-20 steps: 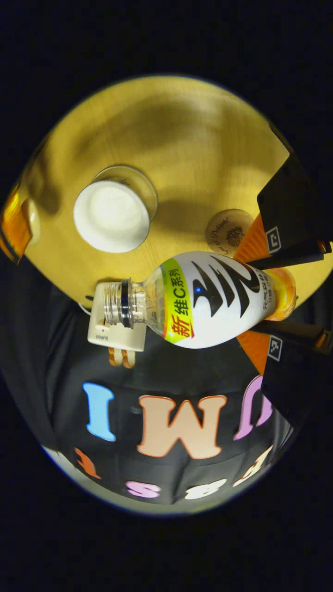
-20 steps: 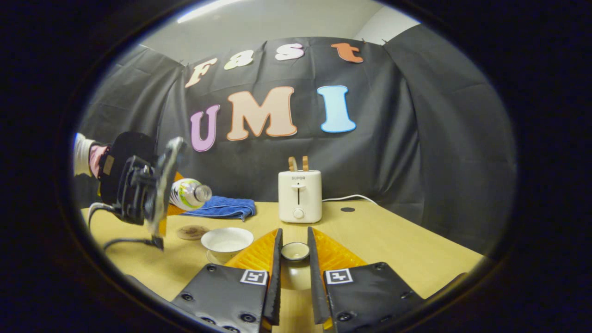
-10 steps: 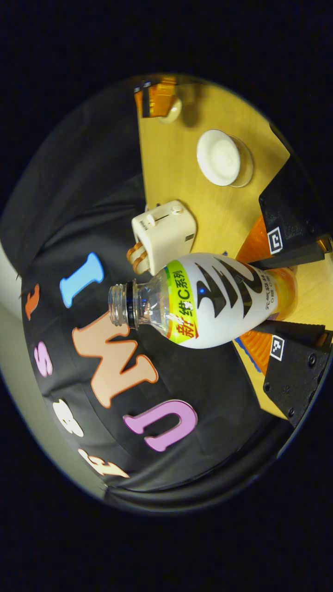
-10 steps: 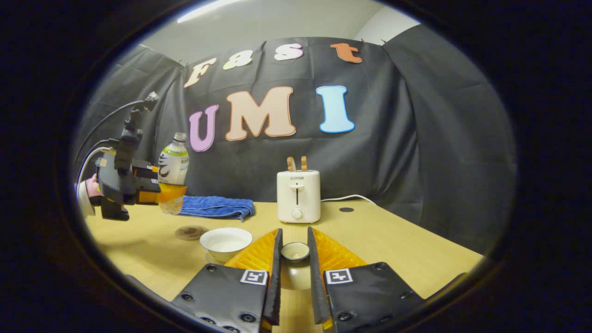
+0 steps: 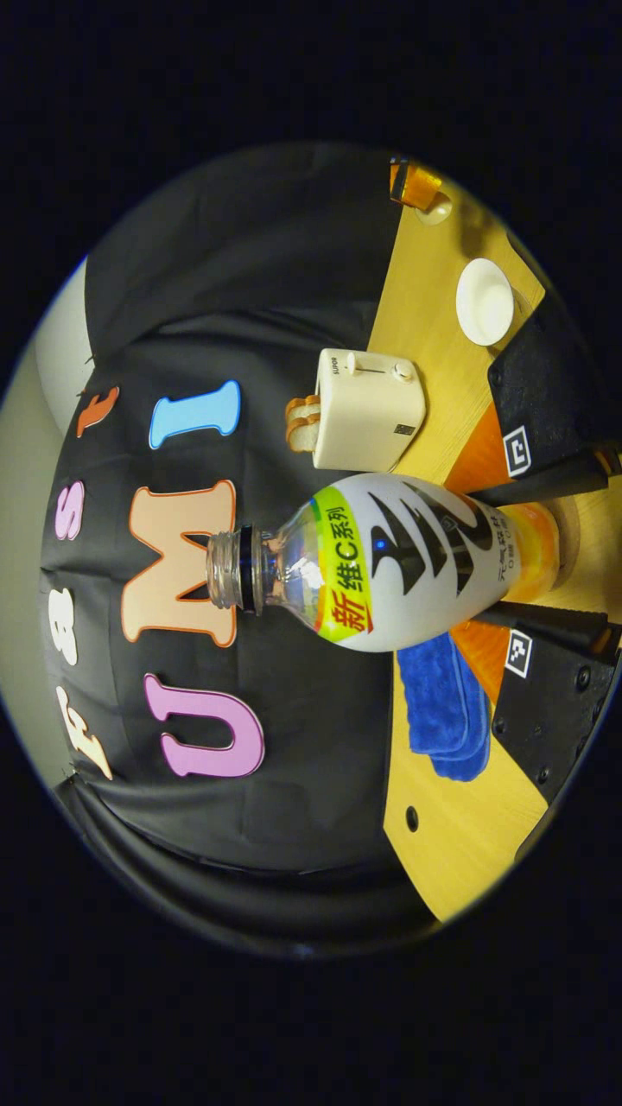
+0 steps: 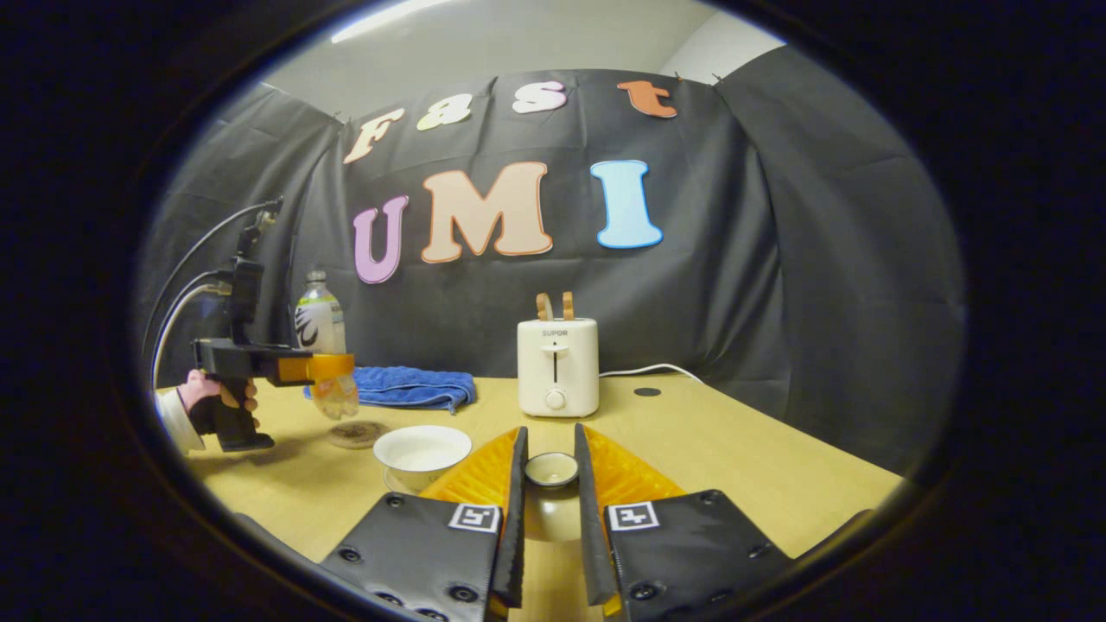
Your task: Open the teacup lid with one hand, grasp the water bottle and pour water into the teacup with the other hand; after pouring, place the water bottle on the coaster and then close the teacup lid.
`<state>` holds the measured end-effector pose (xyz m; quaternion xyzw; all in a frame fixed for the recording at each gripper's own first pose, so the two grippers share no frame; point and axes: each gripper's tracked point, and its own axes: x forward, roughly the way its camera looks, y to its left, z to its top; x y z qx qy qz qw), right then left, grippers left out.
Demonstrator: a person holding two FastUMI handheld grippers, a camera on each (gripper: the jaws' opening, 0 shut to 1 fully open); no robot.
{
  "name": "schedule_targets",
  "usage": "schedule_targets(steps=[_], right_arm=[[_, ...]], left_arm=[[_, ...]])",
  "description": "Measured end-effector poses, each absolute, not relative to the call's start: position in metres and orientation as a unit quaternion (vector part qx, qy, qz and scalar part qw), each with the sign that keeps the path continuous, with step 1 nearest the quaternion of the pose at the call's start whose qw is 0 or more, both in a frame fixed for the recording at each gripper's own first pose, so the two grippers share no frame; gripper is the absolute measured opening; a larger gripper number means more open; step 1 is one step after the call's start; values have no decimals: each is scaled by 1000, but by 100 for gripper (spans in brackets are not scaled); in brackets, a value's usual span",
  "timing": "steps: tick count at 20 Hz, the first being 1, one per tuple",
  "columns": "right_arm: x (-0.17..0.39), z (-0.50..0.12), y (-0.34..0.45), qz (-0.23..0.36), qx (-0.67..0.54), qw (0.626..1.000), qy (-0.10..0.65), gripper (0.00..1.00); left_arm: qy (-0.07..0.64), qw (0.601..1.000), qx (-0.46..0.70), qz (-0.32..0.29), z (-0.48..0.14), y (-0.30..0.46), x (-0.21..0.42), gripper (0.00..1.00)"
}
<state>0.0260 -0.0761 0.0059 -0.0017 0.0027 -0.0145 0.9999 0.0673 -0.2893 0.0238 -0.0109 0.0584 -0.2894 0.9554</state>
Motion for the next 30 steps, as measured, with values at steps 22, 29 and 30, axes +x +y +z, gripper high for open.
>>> schedule_targets(steps=[22, 29, 30], right_arm=[[26, 6, -77, -18, -2, 1000, 3, 31], [26, 6, -77, -15, -2, 1000, 3, 30], [26, 6, -77, -15, -2, 1000, 3, 31]], left_arm=[[102, 950, -1, -295, 5, -290, 58, 65], [96, 952, 23, -290, 3, -287, 58, 68], [96, 951, 27, -291, 2, -285, 56, 69]])
